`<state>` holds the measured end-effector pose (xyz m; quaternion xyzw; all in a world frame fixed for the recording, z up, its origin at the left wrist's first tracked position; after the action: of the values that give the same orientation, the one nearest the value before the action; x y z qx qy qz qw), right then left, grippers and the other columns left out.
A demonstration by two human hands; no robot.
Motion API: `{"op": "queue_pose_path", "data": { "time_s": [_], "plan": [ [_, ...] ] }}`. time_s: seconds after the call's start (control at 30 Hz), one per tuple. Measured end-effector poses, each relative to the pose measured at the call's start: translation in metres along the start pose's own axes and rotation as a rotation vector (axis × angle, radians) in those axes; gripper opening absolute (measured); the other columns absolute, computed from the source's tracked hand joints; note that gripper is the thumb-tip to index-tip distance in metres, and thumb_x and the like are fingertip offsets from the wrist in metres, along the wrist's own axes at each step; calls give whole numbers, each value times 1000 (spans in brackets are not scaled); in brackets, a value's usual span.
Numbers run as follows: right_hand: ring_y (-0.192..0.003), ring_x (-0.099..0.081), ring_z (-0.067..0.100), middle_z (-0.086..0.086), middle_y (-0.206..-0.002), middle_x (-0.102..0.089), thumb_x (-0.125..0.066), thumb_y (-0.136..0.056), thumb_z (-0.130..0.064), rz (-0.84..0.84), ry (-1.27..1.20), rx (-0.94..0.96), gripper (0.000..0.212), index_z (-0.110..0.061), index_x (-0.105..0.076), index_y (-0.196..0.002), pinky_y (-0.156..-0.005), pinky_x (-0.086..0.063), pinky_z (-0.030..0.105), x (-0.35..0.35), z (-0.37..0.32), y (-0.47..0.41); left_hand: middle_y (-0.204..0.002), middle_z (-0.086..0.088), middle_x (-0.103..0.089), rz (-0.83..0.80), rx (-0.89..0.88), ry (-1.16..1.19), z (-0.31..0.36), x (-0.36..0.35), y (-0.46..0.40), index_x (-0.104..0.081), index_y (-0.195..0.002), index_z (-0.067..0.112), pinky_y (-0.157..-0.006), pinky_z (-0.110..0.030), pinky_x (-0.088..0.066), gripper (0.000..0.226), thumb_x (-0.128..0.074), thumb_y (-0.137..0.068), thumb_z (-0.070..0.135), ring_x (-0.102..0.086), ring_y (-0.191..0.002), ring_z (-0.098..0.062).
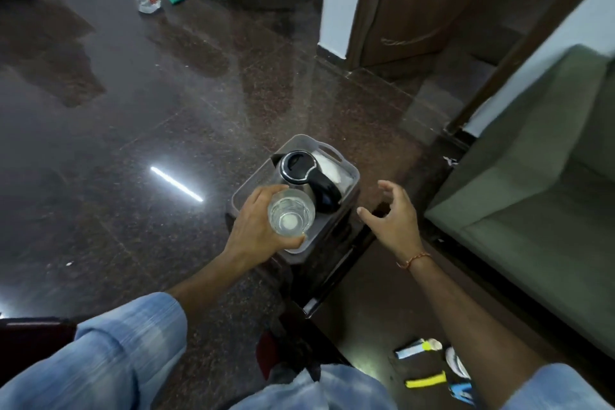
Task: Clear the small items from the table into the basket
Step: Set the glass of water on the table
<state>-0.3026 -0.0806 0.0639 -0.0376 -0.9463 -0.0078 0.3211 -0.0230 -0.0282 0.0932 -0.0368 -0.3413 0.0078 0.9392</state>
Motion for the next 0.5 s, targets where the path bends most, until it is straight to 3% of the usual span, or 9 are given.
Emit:
{"op": "queue_pose_path", "data": {
  "time_s": [0.07,0.13,0.37,0.5],
  "plan": [
    [-117,-46,-3,-15,-132,-49,-75,-68,-50,30,8,-16,67,-36,-47,-128,-95,-39,16,17,1,11,-118,33,-41,-28,-45,26,8,-12,-3,-46,-127,39,-90,0,-28,90,-79,-46,58,-38,-112,17],
    [-121,-47,2,-13,-134,-50,-74,-69,-50,68,-2,-35,66,-36,-47,-128,-98,-40,22,33,4,23,-120,30,-42,-68,-90,49,19,-25,-7,-46,-127,39,-93,-5,-29,89,-80,-47,58,-43,-114,9],
    [-117,-53,11,-2,-128,-57,-79,-75,-27,241,-40,-127,61,-18,-53,-129,-101,-43,27,95,40,76,-120,22,-49,-159,-237,59,63,-82,-16,-48,-124,38,-90,-18,-38,89,-83,-44,57,-48,-108,5],
    [-118,-53,11,-7,-127,-56,-79,-76,-28,339,-56,-235,60,-20,-52,-129,-100,-42,25,147,85,111,-114,27,-47,-252,-295,71,102,-129,-8,-46,-120,46,-88,-22,-41,87,-89,-43,49,-51,-107,2]
  ]
}}
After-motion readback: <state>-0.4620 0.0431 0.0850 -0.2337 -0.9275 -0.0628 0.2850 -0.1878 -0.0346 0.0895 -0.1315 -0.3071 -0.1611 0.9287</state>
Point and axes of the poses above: each hand's wrist, its own y-axis away from the middle knuckle, its own x-axis out of the back of the hand, z = x × y, the point moved 7 cm from there along -y, towards the middle knuckle
